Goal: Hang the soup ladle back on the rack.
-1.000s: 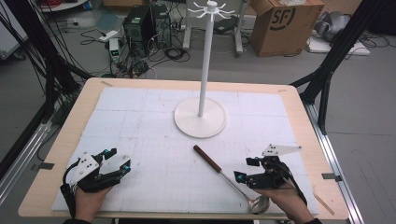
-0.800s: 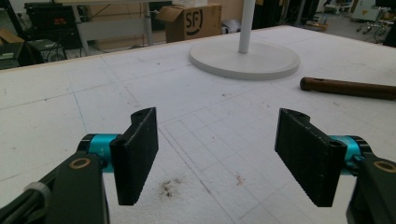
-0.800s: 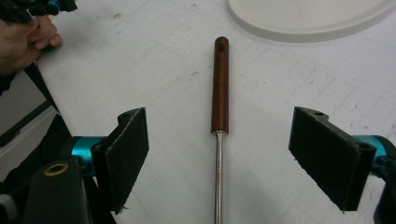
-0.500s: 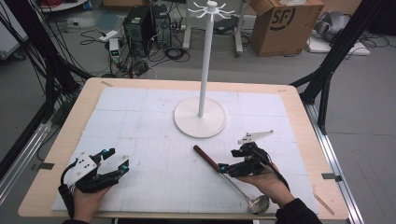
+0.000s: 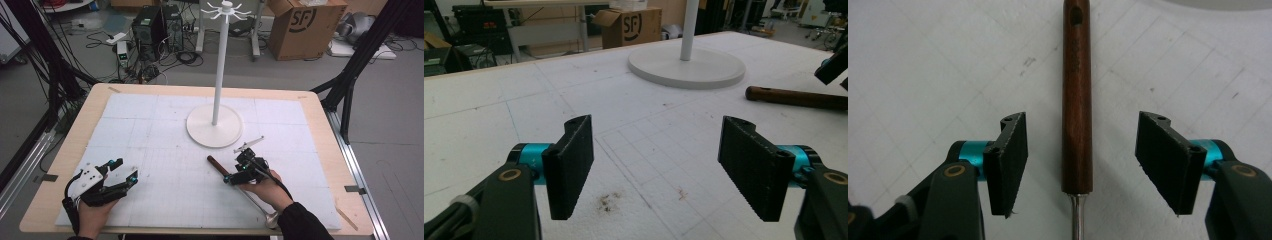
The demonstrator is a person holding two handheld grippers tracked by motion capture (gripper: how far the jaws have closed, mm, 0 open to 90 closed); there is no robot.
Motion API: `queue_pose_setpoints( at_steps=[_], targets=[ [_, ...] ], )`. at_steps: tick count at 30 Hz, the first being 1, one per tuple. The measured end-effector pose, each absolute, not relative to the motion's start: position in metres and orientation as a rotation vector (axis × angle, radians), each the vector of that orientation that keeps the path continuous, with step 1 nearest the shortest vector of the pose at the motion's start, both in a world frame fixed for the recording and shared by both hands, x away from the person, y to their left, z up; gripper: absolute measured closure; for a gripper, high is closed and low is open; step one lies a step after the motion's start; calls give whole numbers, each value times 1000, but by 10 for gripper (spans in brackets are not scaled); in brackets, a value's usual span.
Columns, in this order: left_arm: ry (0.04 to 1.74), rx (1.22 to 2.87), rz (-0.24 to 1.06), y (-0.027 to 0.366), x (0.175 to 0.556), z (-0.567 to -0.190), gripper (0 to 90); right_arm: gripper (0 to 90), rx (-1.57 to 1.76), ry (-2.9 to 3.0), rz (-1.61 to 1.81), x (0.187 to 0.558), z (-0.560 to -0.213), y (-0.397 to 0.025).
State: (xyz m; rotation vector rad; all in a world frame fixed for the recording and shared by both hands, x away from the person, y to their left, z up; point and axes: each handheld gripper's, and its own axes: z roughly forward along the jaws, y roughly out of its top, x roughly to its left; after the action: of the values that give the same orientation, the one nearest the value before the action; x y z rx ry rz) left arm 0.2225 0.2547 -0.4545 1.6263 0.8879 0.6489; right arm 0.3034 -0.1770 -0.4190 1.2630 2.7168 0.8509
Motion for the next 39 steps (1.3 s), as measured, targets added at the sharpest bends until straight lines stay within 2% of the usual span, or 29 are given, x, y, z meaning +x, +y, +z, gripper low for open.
queue_pose_setpoints(
  at_steps=[4,14,28,31,39],
  targets=[
    [887,1622,647,255,223,-454,309,426,1265,2752,783,304,-426,-173],
    [881,1626,644,253,223,-454,310,488,1208,2797,637,306,-430,-164],
    [878,1628,643,252,223,-454,310,513,1101,2809,492,303,-428,-152],
    [878,1629,644,252,224,-454,310,558,1064,2813,484,301,-428,-148],
    [874,1632,642,251,224,-454,310,601,1039,2826,452,300,-427,-144]
  ],
)
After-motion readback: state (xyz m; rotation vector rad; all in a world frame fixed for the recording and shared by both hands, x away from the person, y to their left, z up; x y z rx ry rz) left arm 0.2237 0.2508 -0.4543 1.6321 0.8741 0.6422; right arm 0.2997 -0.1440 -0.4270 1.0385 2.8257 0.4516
